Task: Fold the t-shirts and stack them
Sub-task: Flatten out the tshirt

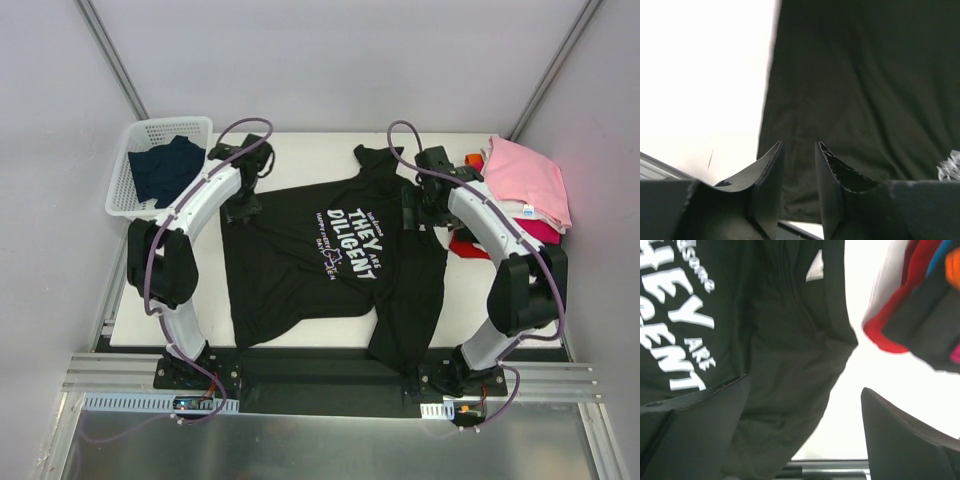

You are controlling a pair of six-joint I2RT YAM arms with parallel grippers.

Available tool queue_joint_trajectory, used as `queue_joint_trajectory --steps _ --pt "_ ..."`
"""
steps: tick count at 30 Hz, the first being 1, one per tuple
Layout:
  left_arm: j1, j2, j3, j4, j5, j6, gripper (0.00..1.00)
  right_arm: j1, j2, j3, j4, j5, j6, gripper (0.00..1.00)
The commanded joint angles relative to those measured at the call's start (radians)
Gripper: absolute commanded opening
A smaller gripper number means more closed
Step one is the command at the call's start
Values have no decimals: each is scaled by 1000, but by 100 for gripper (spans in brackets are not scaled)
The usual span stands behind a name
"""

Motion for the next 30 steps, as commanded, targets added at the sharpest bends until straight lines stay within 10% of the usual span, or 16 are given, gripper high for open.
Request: queue_joint_trajectory --steps 1,3,4,7,30 --pt "110 -28 -93 113 121 -7 33 -36 103 107 6 -39 -6 92" --pt "106 27 -55 113 126 16 29 -43 171 178 6 -59 12 67" --pt "103 48 -40 113 139 32 16 -43 193 205 1 -76 15 36" --pt "60 117 11 113 196 41 0 -42 267 301 -28 -104 40 2" --pt "8 368 35 183 143 13 0 65 164 23 -2 -171 130 1"
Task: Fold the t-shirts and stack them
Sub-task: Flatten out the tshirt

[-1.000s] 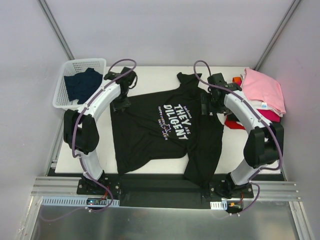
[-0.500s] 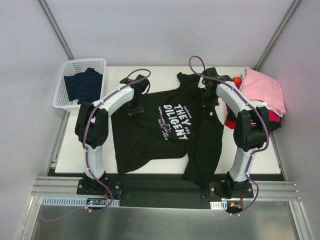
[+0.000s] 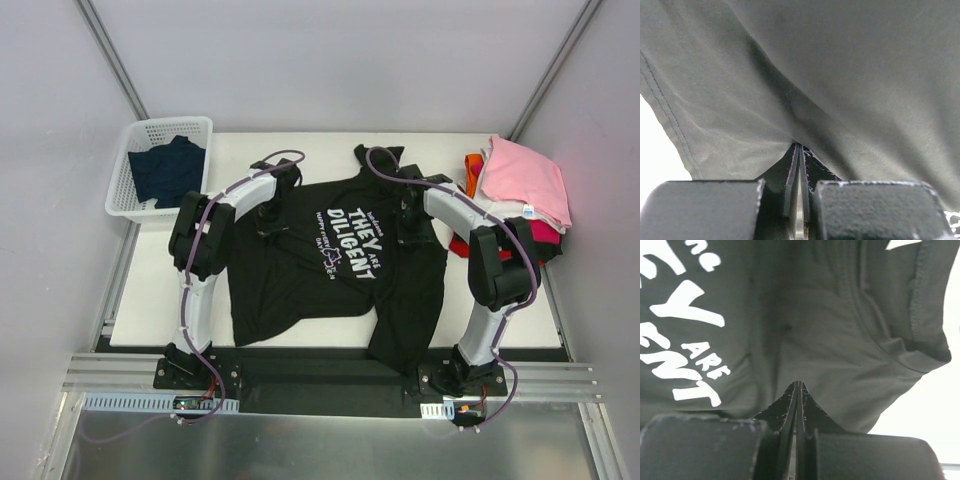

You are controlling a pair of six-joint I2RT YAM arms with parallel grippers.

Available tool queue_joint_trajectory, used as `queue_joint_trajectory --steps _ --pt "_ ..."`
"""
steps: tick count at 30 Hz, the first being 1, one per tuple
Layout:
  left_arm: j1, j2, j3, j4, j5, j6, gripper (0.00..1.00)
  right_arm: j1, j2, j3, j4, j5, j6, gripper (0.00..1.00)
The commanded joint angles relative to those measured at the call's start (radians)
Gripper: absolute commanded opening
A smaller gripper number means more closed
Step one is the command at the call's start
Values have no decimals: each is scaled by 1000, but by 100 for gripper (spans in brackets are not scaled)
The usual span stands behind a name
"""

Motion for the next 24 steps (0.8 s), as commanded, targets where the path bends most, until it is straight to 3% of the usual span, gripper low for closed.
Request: queue_joint_trajectory --steps 1,19,22,24 --pt "43 54 72 11 -43 1 0 30 -63 56 -38 -12 23 1" --pt "140 133 212 -14 -111 69 0 46 -83 51 -61 -14 14 3" --pt "138 144 240 -17 -118 82 0 45 -103 33 -52 -32 13 27" --pt "138 141 263 -17 -121 89 0 45 -123 16 -49 -48 11 66"
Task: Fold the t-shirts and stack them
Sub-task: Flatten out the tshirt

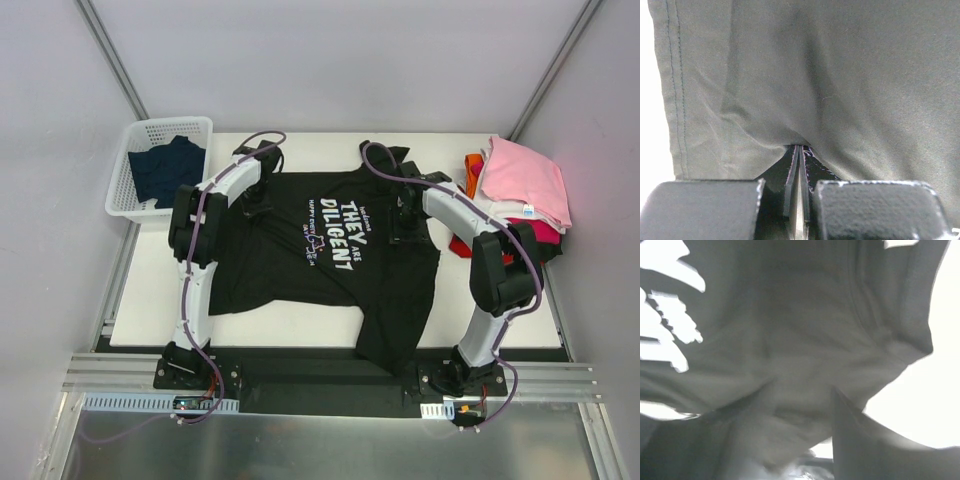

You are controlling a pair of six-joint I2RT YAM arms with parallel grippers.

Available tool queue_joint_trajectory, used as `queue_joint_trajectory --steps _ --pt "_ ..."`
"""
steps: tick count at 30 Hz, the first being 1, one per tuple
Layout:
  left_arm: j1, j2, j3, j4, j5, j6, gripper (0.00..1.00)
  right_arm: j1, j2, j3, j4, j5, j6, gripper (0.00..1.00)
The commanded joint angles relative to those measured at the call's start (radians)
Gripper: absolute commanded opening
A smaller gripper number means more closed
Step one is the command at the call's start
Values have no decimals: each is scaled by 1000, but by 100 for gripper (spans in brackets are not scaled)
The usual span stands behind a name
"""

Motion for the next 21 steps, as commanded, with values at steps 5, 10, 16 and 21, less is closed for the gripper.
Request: queue_joint_trajectory --steps 5,10,16,21 --pt "6 -33 100 -14 -57 31 0 9 -155 -69 -14 -48 -5 97" --pt "0 -120 139 -16 -35 37 6 8 -241 -149 -14 -51 1 96" --pt "-70 -286 10 -17 -26 -2 38 8 -395 -288 -25 -66 38 96" --pt "-187 -422 -260 -14 -31 -82 43 16 -514 -429 -3 -100 69 96"
